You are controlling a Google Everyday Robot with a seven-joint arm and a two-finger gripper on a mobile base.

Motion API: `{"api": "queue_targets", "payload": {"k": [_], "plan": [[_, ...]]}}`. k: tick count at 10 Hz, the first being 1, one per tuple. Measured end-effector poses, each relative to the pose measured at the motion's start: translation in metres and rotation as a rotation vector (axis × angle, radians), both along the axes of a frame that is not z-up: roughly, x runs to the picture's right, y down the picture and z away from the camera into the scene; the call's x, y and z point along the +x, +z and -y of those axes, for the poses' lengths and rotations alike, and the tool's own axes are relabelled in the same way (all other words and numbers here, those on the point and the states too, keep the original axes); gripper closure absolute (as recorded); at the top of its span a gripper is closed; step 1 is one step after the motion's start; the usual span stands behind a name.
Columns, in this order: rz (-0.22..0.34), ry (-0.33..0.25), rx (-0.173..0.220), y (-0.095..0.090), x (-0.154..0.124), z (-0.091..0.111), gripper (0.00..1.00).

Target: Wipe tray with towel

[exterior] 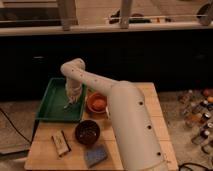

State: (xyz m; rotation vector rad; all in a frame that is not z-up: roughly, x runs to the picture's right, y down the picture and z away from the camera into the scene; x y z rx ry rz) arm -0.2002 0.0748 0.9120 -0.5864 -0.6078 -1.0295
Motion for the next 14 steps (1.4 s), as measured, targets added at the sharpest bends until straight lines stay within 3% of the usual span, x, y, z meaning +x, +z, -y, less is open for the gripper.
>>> {"api": "queue_targets", "payload": {"k": [3,14], "plan": [[0.036,0.006,0.022,0.0009,-0.0068,0.0046,1.00],[0.037,0.006,0.022,0.0009,-0.0068,0.0043,1.00]]}}
